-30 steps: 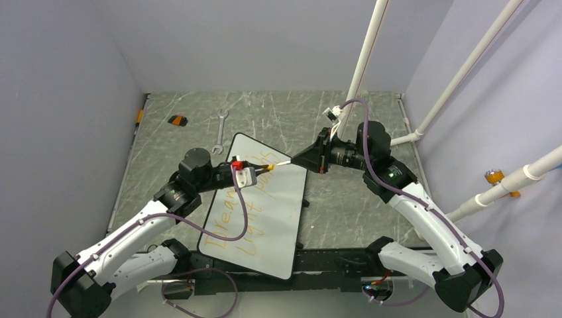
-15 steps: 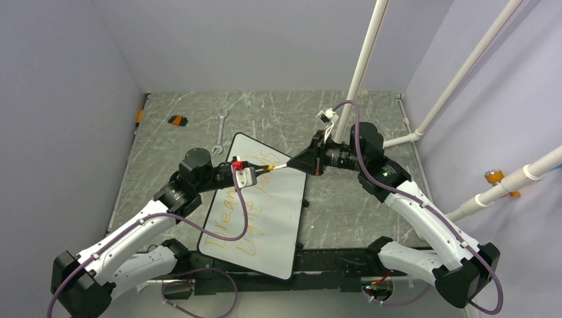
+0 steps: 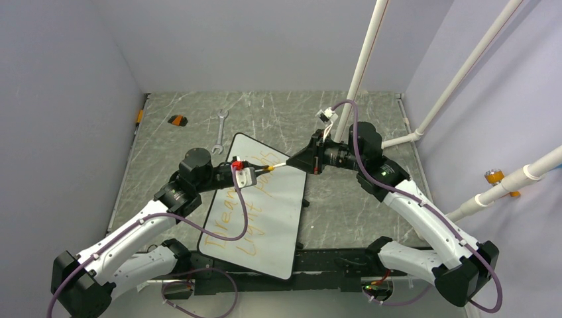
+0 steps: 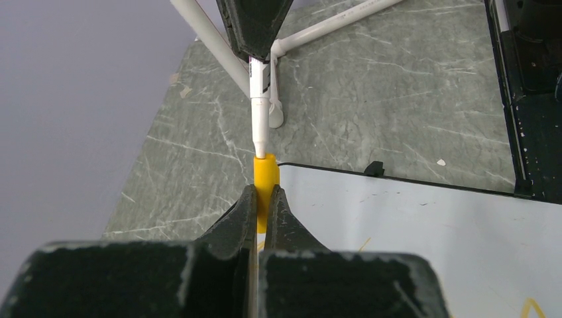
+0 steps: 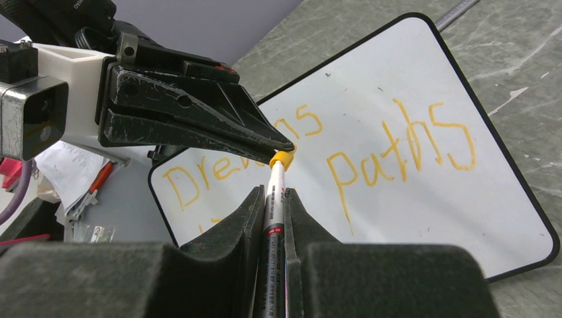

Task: Write a sentence on the whiteboard
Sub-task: Insert the whiteboard marker without the cap into the pen cap.

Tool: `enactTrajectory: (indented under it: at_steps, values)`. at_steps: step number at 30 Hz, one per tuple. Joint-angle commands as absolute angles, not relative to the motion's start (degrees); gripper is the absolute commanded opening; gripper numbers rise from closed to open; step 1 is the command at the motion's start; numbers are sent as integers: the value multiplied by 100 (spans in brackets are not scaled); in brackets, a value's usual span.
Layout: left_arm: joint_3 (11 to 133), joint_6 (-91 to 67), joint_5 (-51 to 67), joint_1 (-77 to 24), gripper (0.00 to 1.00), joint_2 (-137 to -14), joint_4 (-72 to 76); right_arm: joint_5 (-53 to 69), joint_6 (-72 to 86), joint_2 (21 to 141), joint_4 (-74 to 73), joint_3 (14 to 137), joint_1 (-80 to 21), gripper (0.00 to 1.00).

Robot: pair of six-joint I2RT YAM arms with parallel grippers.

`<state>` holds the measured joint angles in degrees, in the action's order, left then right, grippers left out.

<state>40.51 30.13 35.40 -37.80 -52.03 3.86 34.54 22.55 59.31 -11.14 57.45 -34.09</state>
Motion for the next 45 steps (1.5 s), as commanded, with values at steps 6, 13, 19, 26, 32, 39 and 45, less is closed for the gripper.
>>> enactTrajectory:
  at_steps: [6,13,19,26,32,39,45]
  values:
    - [4236,2851,3767,-3757,0,-5186,631,3281,2121,6003,-946,5757,-3462,0]
    - [4244,2742,3797,-3757,0,-5203,682,3077,1957,6147,-1103,5931,-3654,0]
    - [4266,2726,3822,-3755,0,-5199,645,2529,1449,6418,-1517,6259,-4182,0]
    - [4298,2725,3914,-3757,0,-5195,576,2263,847,6641,-1824,6561,-4447,0]
    - [4315,2725,4100,-3760,0,-5151,546,2397,516,6774,-1866,6638,-4469,0]
    - [4419,2727,4588,-3756,0,-5164,325,2963,210,6859,-1606,6431,-4466,0]
    - [4431,2676,5192,-3754,0,-5131,266,3402,-154,6830,-1518,6328,-4472,0]
